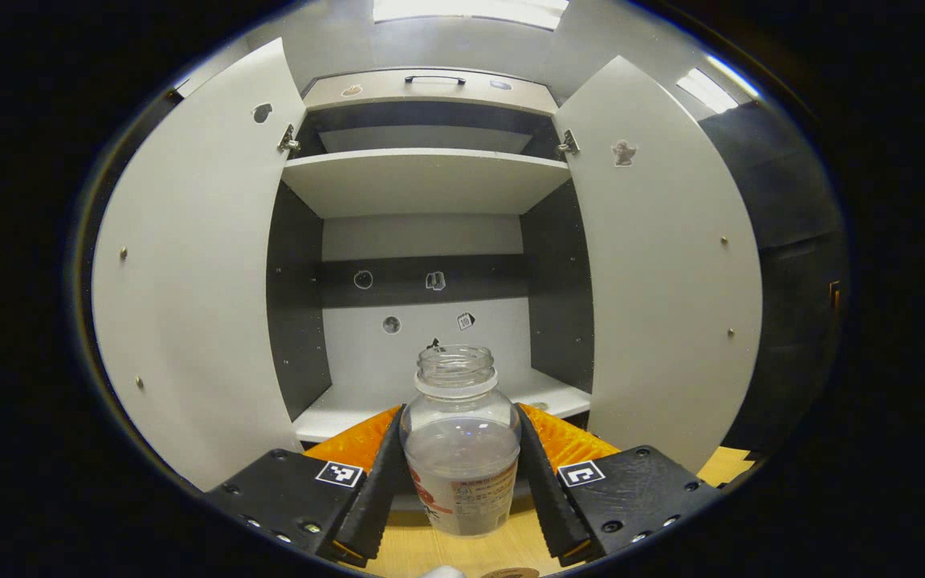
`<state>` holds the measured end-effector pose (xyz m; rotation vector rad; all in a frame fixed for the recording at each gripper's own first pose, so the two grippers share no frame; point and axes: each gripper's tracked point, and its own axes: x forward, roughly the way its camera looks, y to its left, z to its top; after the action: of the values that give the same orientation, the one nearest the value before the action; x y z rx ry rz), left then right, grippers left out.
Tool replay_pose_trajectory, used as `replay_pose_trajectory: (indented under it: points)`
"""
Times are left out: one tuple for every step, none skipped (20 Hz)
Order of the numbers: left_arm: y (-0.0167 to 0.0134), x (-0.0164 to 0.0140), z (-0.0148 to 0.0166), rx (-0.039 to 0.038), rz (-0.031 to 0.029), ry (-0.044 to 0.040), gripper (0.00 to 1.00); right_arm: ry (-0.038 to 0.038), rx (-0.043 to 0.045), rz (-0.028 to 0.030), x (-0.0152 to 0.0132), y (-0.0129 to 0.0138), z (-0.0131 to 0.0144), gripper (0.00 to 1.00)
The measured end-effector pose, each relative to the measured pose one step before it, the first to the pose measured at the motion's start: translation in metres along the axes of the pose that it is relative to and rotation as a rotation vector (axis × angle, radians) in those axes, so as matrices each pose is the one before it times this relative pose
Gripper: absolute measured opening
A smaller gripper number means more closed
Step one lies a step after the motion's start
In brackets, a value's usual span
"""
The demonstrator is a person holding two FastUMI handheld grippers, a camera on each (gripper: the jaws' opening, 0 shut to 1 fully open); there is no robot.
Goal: Grasp the bottle in the cabinet with the left hand and place it on the coaster, then close the right door with the right hand and the left door with the left hand.
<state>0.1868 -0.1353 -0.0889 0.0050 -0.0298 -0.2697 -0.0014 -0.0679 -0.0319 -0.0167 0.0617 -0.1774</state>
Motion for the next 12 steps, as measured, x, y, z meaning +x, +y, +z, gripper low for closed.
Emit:
replay_pose_trajectory:
  points:
    - [-0.00527, -0.00757, -0.01576, -0.01038, -0.00654, 0.00832, 0.76, 0.01457, -0.00844, -0.00687, -0.0028, -0.00243, -0.00681, 0.83]
    - [-0.00485, -0.00632, -0.018, -0.00481, -0.00104, 0.0114, 0.73, 0.01691, -0.00689, -0.0061, -0.00278, -0.00395, -0.00667, 0.83]
    - [-0.00448, -0.00466, -0.01871, 0.00306, -0.00126, 0.01434, 0.73, 0.01318, 0.00005, -0.00104, -0.00203, -0.00285, -0.00506, 0.83]
    - [-0.00388, -0.00296, -0.01846, 0.00533, -0.00094, 0.01172, 0.73, 0.01089, 0.00436, 0.00473, -0.00124, -0.00116, -0.00422, 0.83]
    - [-0.00481, -0.00123, -0.01951, 0.00841, -0.00324, 0.0179, 0.7, 0.00873, 0.00169, 0.00784, -0.00018, -0.00166, -0.00376, 0.83]
    - [-0.00547, -0.00061, -0.01915, 0.00389, -0.01011, 0.01294, 0.73, 0.01024, -0.00564, 0.00915, 0.00001, -0.00157, -0.00492, 0.83]
    - [-0.00374, -0.00063, -0.01758, -0.00449, 0.00201, 0.00891, 0.73, 0.01434, -0.01333, 0.00396, 0.00062, -0.00257, -0.00519, 0.83]
    - [-0.006, -0.00079, -0.0186, -0.00763, -0.00973, 0.02191, 0.73, 0.02057, -0.01548, 0.00673, 0.0004, -0.00298, -0.00739, 0.83]
    - [-0.00511, -0.00238, -0.01465, -0.01264, -0.00536, 0.00124, 0.73, 0.0174, -0.0101, 0.01083, 0.00124, -0.00199, -0.00584, 0.83]
    - [-0.00511, -0.0018, -0.01326, -0.01006, -0.00033, 0.00023, 0.73, 0.01686, -0.00563, 0.00466, 0.0016, -0.00185, -0.00495, 0.83]
    - [-0.00404, -0.00055, -0.00922, -0.00026, -0.00446, -0.01198, 0.73, 0.01845, 0.00138, 0.00399, 0.00146, -0.00229, -0.00604, 0.83]
    - [-0.00398, -0.00046, -0.00599, 0.00584, -0.00345, -0.02074, 0.73, 0.01687, 0.0085, 0.00976, 0.00134, -0.00033, -0.00792, 0.83]
